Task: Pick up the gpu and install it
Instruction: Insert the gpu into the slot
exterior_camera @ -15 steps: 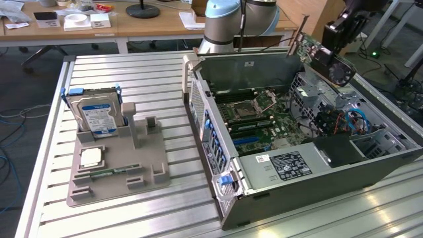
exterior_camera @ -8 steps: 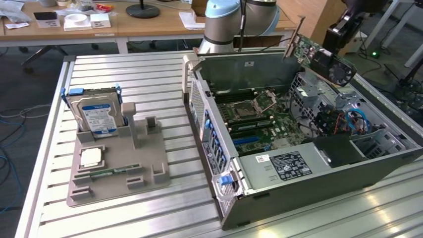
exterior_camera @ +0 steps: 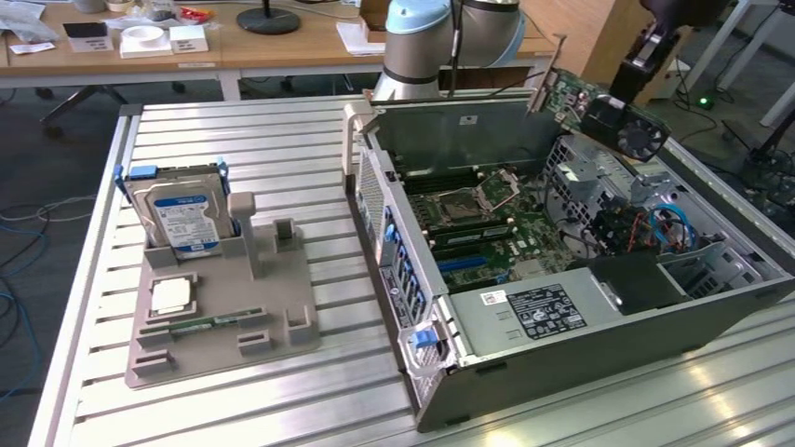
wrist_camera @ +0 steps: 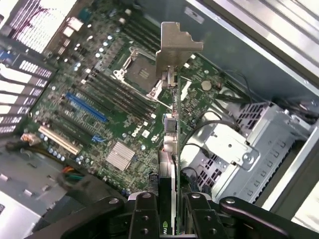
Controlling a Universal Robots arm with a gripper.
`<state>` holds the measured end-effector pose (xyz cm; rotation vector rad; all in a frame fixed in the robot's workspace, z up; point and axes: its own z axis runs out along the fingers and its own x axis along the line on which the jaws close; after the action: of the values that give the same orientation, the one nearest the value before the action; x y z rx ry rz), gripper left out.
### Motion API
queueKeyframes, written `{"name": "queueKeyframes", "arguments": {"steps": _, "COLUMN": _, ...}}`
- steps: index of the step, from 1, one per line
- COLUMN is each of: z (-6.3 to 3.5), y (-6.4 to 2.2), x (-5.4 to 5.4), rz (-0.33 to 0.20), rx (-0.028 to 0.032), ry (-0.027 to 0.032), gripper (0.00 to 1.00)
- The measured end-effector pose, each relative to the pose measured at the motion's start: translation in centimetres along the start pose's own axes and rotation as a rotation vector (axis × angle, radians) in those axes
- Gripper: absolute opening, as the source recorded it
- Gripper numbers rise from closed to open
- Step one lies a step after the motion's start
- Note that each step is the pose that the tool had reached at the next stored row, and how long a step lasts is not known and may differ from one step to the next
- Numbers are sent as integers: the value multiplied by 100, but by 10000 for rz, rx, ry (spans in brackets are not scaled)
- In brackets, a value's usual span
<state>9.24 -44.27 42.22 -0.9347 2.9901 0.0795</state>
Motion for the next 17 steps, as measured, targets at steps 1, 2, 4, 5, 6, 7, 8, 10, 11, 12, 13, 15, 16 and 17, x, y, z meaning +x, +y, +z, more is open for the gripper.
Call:
{"name": "queueKeyframes", "arguments": {"steps": 1, "z": 3, "y": 0, "x": 0, "rz": -174, "rx": -4, "ry": 8, "gripper": 26}}
{"name": "queueKeyframes", "arguments": {"steps": 2, "z": 7, "y": 0, "x": 0, "rz": -353, "rx": -9, "ry": 16, "gripper": 26}}
{"name": "queueKeyframes", "arguments": {"steps": 4, "z": 13, "y": -1, "x": 0, "rz": -713, "rx": -16, "ry": 33, "gripper": 26}}
{"name": "queueKeyframes", "arguments": {"steps": 5, "z": 17, "y": -1, "x": 0, "rz": -908, "rx": -21, "ry": 42, "gripper": 26}}
{"name": "queueKeyframes", "arguments": {"steps": 6, "z": 20, "y": -1, "x": 0, "rz": -1089, "rx": -24, "ry": 50, "gripper": 26}}
{"name": "queueKeyframes", "arguments": {"steps": 7, "z": 24, "y": -1, "x": 1, "rz": -1268, "rx": -29, "ry": 58, "gripper": 26}}
{"name": "queueKeyframes", "arguments": {"steps": 8, "z": 27, "y": -1, "x": 1, "rz": -1448, "rx": -33, "ry": 67, "gripper": 26}}
{"name": "queueKeyframes", "arguments": {"steps": 10, "z": 34, "y": -2, "x": 1, "rz": -1806, "rx": -41, "ry": 83, "gripper": 26}}
{"name": "queueKeyframes", "arguments": {"steps": 11, "z": 38, "y": -2, "x": 1, "rz": -1987, "rx": -45, "ry": 92, "gripper": 26}}
{"name": "queueKeyframes", "arguments": {"steps": 12, "z": 42, "y": -2, "x": 1, "rz": -2177, "rx": -49, "ry": 100, "gripper": 26}}
{"name": "queueKeyframes", "arguments": {"steps": 13, "z": 45, "y": -2, "x": 1, "rz": -2357, "rx": -53, "ry": 109, "gripper": 26}}
{"name": "queueKeyframes", "arguments": {"steps": 15, "z": 52, "y": -2, "x": 1, "rz": -2720, "rx": -62, "ry": 126, "gripper": 26}}
{"name": "queueKeyframes", "arguments": {"steps": 16, "z": 56, "y": -2, "x": 1, "rz": -2906, "rx": -66, "ry": 135, "gripper": 26}}
{"name": "queueKeyframes", "arguments": {"steps": 17, "z": 59, "y": -3, "x": 1, "rz": -3085, "rx": -70, "ry": 142, "gripper": 26}}
